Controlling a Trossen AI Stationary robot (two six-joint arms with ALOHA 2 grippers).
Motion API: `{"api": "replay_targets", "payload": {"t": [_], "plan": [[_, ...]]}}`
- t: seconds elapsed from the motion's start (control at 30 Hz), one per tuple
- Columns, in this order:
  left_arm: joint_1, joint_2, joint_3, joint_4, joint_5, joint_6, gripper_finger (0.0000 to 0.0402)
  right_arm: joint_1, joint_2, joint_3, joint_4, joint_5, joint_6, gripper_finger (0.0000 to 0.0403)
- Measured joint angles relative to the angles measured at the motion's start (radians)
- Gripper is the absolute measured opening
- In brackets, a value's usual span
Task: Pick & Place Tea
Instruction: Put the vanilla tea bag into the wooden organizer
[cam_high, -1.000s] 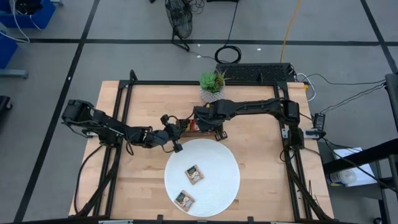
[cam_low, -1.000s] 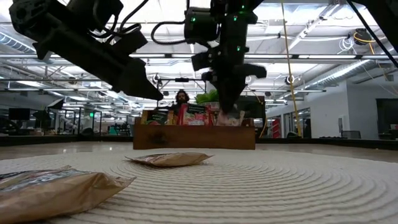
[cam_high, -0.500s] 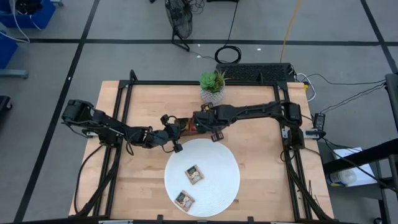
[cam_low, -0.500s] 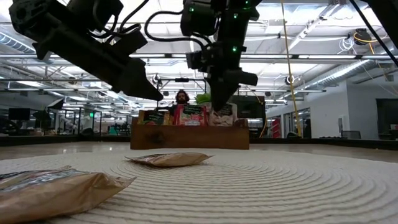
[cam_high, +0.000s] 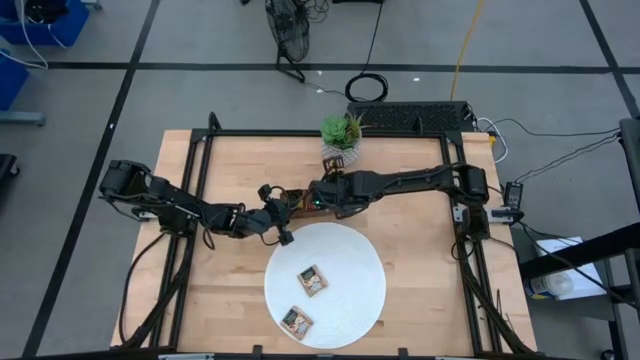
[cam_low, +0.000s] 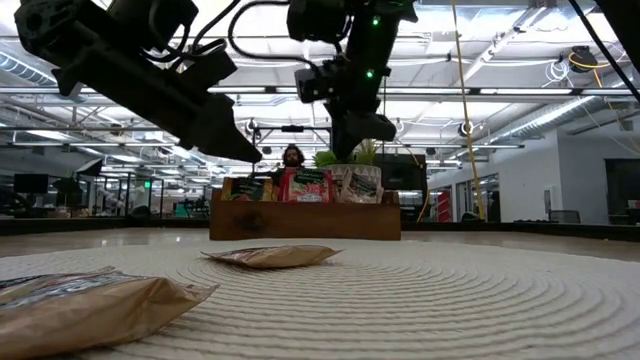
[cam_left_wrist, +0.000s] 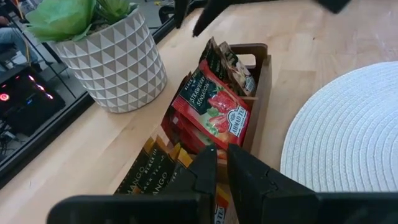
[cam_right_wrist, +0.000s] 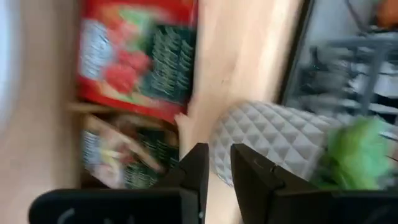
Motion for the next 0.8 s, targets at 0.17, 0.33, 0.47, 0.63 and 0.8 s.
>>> {"api": "replay_targets", "payload": {"t": [0.17, 0.33, 0.47, 0.63, 0.8], "plan": [[0.000, 0.000, 0.000, -0.024, 0.001, -0.005, 0.0044, 0.008, -0.034, 0.000, -0.031, -0.310, 0.073, 0.0027], [0.000, 0.000, 0.000, -0.035, 0.001, -0.018, 0.0044, -0.004, -0.035, -0.017, -0.053, -0.455, 0.117, 0.0002], [-0.001, 0.000, 0.000, -0.046, 0.002, -0.030, 0.0044, -0.031, -0.034, -0.096, -0.017, -0.453, 0.109, 0.0001], [-0.001, 0.000, 0.000, -0.044, 0.006, -0.031, 0.0044, -0.066, -0.034, -0.199, 0.058, -0.450, 0.102, 0.0000], [-0.001, 0.000, 0.000, -0.041, 0.006, -0.035, 0.0044, -0.076, -0.034, -0.221, 0.081, -0.453, 0.095, 0.0000]]}}
